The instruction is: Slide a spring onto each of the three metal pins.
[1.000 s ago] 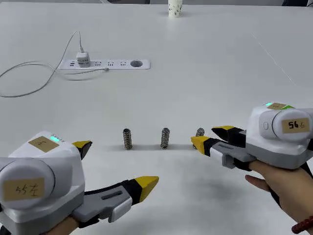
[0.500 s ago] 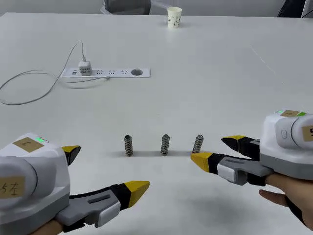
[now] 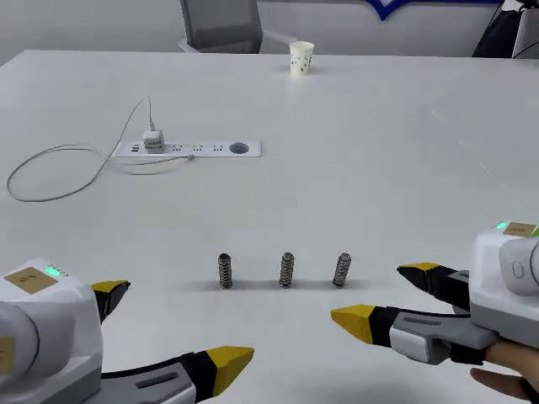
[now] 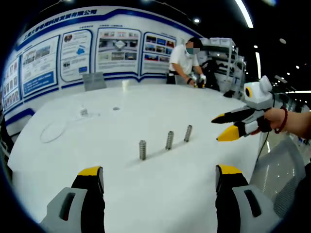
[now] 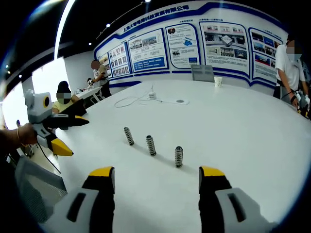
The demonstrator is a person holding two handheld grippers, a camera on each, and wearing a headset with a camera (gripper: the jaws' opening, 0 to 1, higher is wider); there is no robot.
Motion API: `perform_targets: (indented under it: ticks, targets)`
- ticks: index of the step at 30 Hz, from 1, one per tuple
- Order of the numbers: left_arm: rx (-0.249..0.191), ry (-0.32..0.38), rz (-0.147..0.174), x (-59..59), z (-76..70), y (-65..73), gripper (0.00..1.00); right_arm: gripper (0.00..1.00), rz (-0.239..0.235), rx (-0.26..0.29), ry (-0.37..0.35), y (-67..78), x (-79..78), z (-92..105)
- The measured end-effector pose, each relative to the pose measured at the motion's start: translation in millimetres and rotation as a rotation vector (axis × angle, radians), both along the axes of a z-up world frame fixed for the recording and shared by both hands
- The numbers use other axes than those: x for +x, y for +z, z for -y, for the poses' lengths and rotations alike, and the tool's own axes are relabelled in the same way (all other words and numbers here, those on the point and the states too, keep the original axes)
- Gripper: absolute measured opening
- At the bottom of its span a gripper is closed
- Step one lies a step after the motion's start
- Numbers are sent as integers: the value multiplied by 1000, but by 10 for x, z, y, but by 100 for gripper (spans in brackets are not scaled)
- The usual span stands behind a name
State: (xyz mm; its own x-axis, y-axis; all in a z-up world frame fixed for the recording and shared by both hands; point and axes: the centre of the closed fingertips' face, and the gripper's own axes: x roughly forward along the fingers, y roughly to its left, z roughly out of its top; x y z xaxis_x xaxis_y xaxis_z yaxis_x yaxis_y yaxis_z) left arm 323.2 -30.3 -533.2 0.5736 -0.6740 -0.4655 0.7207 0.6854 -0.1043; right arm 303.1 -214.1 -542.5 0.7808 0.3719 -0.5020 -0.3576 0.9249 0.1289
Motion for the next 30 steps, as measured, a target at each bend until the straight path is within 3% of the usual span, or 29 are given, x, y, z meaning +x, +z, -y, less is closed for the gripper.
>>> perform_targets:
  ticks: [16,30]
  targets:
    - [7,15,-19,-114,-107,2,100,82,-20,32,15,-11,-209,-92]
    - [9,25,-36,-187,-130,-25,99,88,-22,26,7,-22,-325,-87]
